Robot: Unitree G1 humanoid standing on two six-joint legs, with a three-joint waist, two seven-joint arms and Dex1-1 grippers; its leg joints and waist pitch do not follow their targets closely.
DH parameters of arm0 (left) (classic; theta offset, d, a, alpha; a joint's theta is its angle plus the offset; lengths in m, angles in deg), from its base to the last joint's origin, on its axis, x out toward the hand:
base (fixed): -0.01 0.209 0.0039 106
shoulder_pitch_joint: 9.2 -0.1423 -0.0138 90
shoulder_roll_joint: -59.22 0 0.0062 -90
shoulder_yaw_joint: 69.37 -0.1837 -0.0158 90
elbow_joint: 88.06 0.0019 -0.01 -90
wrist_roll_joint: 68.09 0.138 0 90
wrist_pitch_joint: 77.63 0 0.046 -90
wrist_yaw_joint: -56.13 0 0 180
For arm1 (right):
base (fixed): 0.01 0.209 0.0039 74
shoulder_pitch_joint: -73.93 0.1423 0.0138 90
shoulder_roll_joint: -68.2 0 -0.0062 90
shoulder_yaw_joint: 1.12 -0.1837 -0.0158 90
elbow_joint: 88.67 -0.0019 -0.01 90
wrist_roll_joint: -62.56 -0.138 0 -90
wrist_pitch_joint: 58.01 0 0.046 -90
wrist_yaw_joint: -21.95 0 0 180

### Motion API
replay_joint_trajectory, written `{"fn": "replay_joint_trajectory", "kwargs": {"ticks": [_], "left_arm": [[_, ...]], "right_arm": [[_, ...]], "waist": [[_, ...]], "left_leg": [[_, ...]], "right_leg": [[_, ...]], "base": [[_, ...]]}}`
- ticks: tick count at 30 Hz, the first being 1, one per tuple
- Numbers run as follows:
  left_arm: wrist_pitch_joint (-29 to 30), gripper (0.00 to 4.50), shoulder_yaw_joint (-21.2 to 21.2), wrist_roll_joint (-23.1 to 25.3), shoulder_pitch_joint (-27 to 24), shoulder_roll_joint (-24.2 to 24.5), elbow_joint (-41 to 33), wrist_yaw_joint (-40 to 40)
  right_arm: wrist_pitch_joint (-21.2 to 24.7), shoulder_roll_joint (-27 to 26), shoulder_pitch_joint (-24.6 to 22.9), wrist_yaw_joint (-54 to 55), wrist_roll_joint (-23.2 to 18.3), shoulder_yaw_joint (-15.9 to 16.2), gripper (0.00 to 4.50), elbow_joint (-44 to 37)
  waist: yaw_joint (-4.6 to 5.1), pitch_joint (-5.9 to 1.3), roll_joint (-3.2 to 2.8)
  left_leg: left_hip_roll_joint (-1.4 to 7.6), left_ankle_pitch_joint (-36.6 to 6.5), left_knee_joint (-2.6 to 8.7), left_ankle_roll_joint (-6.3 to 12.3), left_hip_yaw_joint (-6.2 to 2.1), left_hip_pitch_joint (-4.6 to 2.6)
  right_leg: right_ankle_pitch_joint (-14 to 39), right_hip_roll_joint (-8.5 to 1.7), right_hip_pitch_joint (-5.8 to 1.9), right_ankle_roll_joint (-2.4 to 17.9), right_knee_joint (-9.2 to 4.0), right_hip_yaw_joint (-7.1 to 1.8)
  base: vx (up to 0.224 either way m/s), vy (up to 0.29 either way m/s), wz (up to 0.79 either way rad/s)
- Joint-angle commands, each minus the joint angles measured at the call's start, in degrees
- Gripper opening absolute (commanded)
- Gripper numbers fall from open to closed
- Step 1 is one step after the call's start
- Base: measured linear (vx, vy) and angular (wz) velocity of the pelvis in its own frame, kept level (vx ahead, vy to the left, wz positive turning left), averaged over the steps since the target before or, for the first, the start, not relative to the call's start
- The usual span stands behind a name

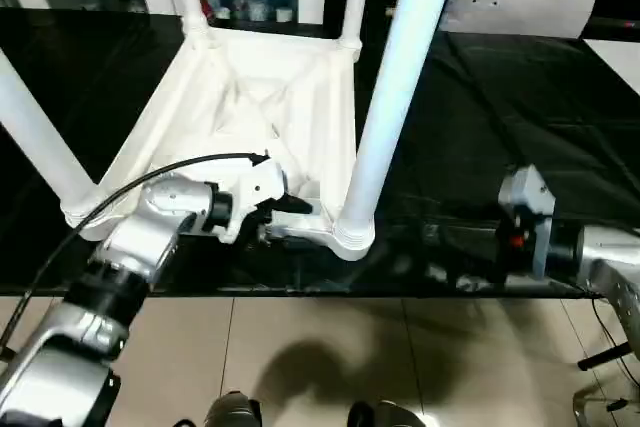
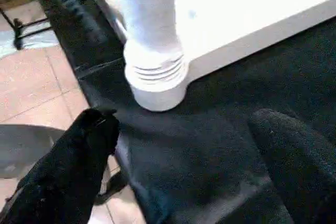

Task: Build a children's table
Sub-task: Rotate table base

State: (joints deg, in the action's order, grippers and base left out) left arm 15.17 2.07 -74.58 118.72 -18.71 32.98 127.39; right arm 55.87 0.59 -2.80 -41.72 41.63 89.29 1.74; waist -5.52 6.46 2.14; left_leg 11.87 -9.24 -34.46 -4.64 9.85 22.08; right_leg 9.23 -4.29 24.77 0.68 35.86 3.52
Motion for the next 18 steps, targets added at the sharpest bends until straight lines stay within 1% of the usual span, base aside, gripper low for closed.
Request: {"fn": "replay_joint_trajectory", "kwargs": {"ticks": [1, 2, 3, 4, 5, 6, 7, 8, 11, 14, 16, 18], "left_arm": [[-1.40, 2.67, -0.74, 0.82, 1.77, -0.56, 2.31, 1.36], [-1.53, 2.53, -0.80, 0.92, 1.89, -0.60, 2.62, 1.43], [-2.27, 2.47, -1.20, 1.53, 2.39, -0.70, 3.96, 1.71], [-3.25, 2.46, -1.50, 2.27, 2.92, -0.87, 5.41, 1.66], [-3.50, 2.34, -1.57, 2.48, 3.05, -0.92, 5.76, 1.54], [-4.67, 2.34, -1.65, 3.15, 3.67, -1.20, 7.46, 1.54], [-5.63, 2.20, -1.79, 3.71, 4.15, -1.36, 8.79, 1.64], [-6.00, 2.03, -1.80, 3.88, 4.34, -1.44, 9.33, 1.79], [-6.73, 1.99, -1.99, 4.47, 4.66, -1.47, 10.38, 1.66], [-7.98, 1.64, -2.18, 5.32, 5.33, -1.65, 12.36, 1.71], [-8.81, 1.59, -1.87, 5.39, 5.81, -2.09, 13.87, 2.22], [-8.75, 1.30, -1.72, 5.16, 5.91, -2.29, 14.23, 2.74]], "right_arm": [[0.55, 0.48, -0.26, -0.05, -0.69, -0.14, 4.50, -1.23], [0.54, 0.46, -0.29, -0.02, -0.69, -0.12, 4.50, -1.27], [0.50, 0.33, -0.42, 0.17, -0.69, 0.00, 4.50, -1.44], [0.46, 0.35, -0.63, 0.41, -0.70, 0.14, 4.50, -1.64], [0.41, 0.35, -0.70, 0.48, -0.66, 0.18, 4.50, -1.69], [0.41, 0.37, -0.95, 0.59, -0.61, 0.25, 4.50, -1.92], [0.44, 0.36, -1.20, 0.62, -0.59, 0.30, 4.50, -2.15], [0.49, 0.34, -1.27, 0.59, -0.58, 0.29, 4.50, -2.24], [0.53, 0.29, -1.35, 0.60, -0.52, 0.26, 4.50, -2.30], [0.68, 0.16, -1.42, 0.57, -0.51, 0.18, 4.50, -2.37], [0.61, 0.09, -1.45, 0.62, -0.52, 0.32, 4.50, -2.26], [0.58, 0.07, -1.43, 0.61, -0.54, 0.38, 4.50, -2.22]], "waist": [[-0.42, -5.37, -0.06], [-0.42, -5.37, -0.06], [-0.47, -5.38, -0.10], [-0.58, -5.44, -0.06], [-0.59, -5.44, -0.07], [-0.74, -5.54, -0.35], [-0.88, -5.55, -0.45], [-0.95, -5.64, -0.35], [-1.12, -5.64, -0.38], [-1.34, -5.65, -0.39], [-1.41, -5.61, -0.32], [-1.43, -5.60, -0.34]], "left_leg": [[0.74, -12.59, 3.75, 1.75, 0.01, -0.86], [0.74, -12.59, 3.75, 1.75, 0.01, -0.86], [0.73, -12.37, 3.74, 1.77, -0.01, -0.68], [0.71, -12.58, 3.68, 1.77, 0.02, -0.83], [0.72, -12.49, 3.67, 1.81, 0.03, -0.83], [0.73, -12.23, 3.64, 1.79, -0.01, -0.83], [0.73, -12.29, 3.64, 1.77, -0.05, -0.85], [0.80, -12.07, 3.63, 1.73, -0.06, -0.79], [0.83, -12.17, 3.63, 1.87, -0.06, -0.85], [0.84, -12.34, 3.61, 1.84, -0.04, -0.92], [0.85, -12.41, 3.65, 1.77, -0.08, -0.85], [0.84, -12.56, 3.64, 1.76, -0.04, -0.93]], "right_leg": [[18.33, -3.26, -3.81, 9.72, -5.14, -2.27], [18.33, -3.26, -3.81, 9.72, -5.14, -2.27], [17.11, -3.25, -3.95, 10.16, -5.04, -2.28], [17.16, -3.28, -3.94, 10.21, -4.98, -2.28], [17.18, -3.27, -3.94, 10.13, -5.01, -2.29], [16.63, -3.31, -4.00, 10.26, -4.99, -2.27], [16.24, -3.32, -4.02, 10.39, -4.96, -2.27], [15.42, -3.39, -4.14, 10.68, -4.81, -2.26], [15.46, -3.37, -4.04, 10.83, -4.85, -2.22], [15.35, -3.40, -4.04, 11.03, -4.80, -2.22], [15.74, -3.47, -4.12, 10.93, -4.80, -2.21], [16.35, -3.49, -4.06, 10.87, -4.90, -2.19]], "base": [[0.000, 0.000, 0.00], [0.000, 0.000, 0.00], [0.000, 0.000, 0.00], [0.000, 0.000, 0.00], [0.000, 0.000, 0.00], [0.000, 0.000, 0.00], [0.000, 0.000, 0.00], [0.000, 0.000, 0.00], [0.000, 0.000, 0.00], [0.000, 0.000, 0.00], [0.000, 0.000, 0.00], [0.000, 0.000, 0.00]]}}
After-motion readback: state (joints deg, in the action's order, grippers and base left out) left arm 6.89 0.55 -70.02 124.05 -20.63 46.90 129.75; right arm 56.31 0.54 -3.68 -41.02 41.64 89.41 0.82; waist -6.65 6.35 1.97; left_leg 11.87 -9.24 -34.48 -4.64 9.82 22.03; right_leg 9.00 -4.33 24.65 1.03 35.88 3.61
